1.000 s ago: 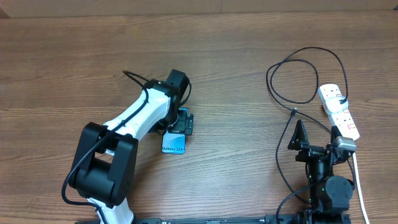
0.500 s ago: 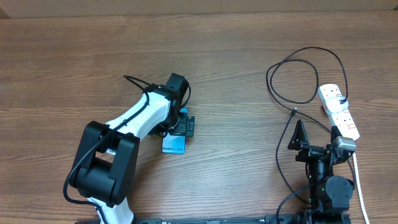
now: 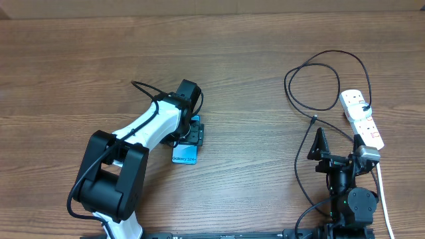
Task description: Plug charger to phone and switch on socket
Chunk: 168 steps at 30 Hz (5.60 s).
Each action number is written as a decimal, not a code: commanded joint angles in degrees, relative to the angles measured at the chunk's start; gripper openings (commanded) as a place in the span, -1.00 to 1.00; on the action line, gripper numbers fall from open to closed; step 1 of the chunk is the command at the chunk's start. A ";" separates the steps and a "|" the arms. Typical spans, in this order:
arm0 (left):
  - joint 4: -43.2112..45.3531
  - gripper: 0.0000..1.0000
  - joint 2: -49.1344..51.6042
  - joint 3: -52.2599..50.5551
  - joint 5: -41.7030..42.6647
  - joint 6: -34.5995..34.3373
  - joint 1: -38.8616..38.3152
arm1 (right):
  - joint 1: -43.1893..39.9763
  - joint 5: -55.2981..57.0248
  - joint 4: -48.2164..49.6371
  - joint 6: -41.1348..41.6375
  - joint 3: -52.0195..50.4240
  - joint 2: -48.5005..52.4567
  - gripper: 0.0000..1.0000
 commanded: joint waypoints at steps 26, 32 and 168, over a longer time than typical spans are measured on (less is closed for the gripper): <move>-7.52 0.07 0.87 10.75 1.90 -0.33 -0.37 | -0.11 0.04 0.20 -0.22 -0.59 -0.55 1.00; -11.89 0.08 0.87 17.27 7.54 -0.35 -0.37 | -0.11 0.04 0.20 -0.22 -0.59 -0.55 1.00; -11.54 -0.32 0.90 26.34 41.92 -24.22 10.47 | 45.97 8.81 25.46 37.75 21.55 63.34 0.99</move>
